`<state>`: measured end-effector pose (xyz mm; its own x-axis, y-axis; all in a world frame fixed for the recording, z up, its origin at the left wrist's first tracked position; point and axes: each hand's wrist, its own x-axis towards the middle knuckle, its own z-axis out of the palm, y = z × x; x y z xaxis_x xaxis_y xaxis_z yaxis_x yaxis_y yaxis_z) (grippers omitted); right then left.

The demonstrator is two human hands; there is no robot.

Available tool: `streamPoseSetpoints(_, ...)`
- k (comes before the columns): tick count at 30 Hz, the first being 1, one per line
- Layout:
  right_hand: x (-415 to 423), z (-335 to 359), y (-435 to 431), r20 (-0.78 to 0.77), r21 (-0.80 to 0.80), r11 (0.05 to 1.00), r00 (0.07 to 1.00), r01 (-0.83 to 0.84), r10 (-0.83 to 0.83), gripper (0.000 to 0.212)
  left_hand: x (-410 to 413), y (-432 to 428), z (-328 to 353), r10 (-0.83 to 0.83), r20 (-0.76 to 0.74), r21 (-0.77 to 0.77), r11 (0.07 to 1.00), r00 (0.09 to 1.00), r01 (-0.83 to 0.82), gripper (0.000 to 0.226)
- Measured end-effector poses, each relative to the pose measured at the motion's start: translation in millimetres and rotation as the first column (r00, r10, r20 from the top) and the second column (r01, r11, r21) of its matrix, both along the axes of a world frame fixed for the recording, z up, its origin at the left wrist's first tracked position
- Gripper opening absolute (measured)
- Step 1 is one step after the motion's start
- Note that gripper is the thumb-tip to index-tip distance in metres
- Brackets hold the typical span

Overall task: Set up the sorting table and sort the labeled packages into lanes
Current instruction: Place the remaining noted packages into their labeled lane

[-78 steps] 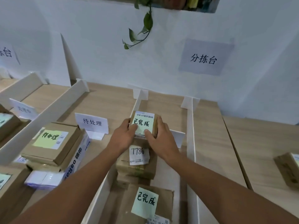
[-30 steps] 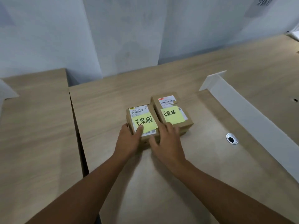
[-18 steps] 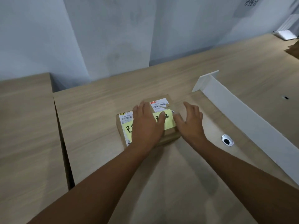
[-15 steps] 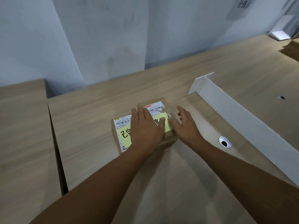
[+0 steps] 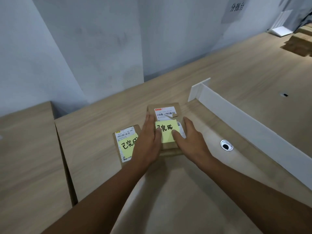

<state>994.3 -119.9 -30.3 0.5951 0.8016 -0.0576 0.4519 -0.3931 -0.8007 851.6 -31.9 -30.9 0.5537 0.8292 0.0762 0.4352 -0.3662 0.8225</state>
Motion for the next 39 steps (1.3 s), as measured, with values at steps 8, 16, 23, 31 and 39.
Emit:
streamPoseSetpoints(8,-135.6,93.0,-59.3,0.116,0.071,0.966,0.964,-0.250,0.241,0.085,-166.4,-77.0,81.2,0.159,0.186,-0.041,0.987,0.970,-0.154,0.067)
streamPoseSetpoints(16,-383.5,124.7,-122.0,-0.047,0.189,0.752,0.759,-0.631,0.649,0.081,-441.6,-200.6,134.8,0.484,0.131,-0.079,0.875,0.865,-0.477,0.068)
streamPoseSetpoints(23,-572.0,125.1,-182.0,-0.064,0.242,0.533,0.535,-0.811,0.843,0.067,-638.1,-306.7,150.1,0.594,-0.031,-0.033,0.803,0.804,-0.595,0.071)
streamPoseSetpoints(31,-697.9,110.0,-228.4,0.021,0.126,0.536,0.542,-0.835,0.840,0.071,-767.4,-349.8,126.1,0.565,-0.064,-0.060,0.821,0.823,-0.568,0.071)
streamPoseSetpoints(39,-735.9,71.0,-247.7,0.012,-0.089,0.598,0.600,-0.797,0.800,0.070,-799.4,-355.4,78.2,0.484,-0.143,-0.128,0.856,0.863,-0.501,0.068)
